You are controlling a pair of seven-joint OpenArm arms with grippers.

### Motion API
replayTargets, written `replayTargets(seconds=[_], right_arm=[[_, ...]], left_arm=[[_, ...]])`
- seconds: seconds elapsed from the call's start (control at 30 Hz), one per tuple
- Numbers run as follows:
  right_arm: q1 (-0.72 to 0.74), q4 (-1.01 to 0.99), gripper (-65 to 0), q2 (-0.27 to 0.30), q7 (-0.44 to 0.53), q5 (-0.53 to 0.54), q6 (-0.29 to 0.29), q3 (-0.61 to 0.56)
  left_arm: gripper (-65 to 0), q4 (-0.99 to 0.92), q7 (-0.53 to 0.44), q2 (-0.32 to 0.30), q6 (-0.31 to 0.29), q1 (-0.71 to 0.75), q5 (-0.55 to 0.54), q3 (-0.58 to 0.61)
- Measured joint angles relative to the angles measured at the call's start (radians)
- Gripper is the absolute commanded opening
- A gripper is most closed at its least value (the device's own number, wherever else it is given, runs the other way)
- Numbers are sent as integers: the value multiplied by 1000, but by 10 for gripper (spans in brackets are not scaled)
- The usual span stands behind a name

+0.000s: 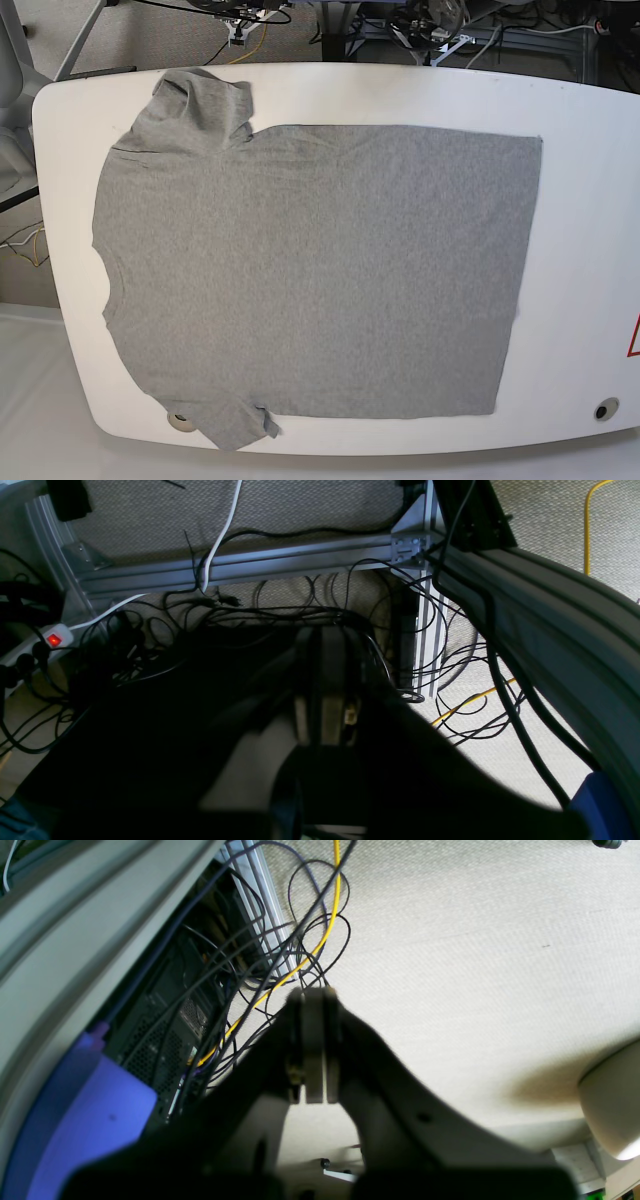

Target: Fold the T-shirt properly

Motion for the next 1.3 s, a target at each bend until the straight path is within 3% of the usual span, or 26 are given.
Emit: replayTargets(seconds=[1.3], right_arm=[[-11,14,-650,3,3,-3,0,0]], left_arm=[[-632,0,-3,-6,-1,13,-5,8]])
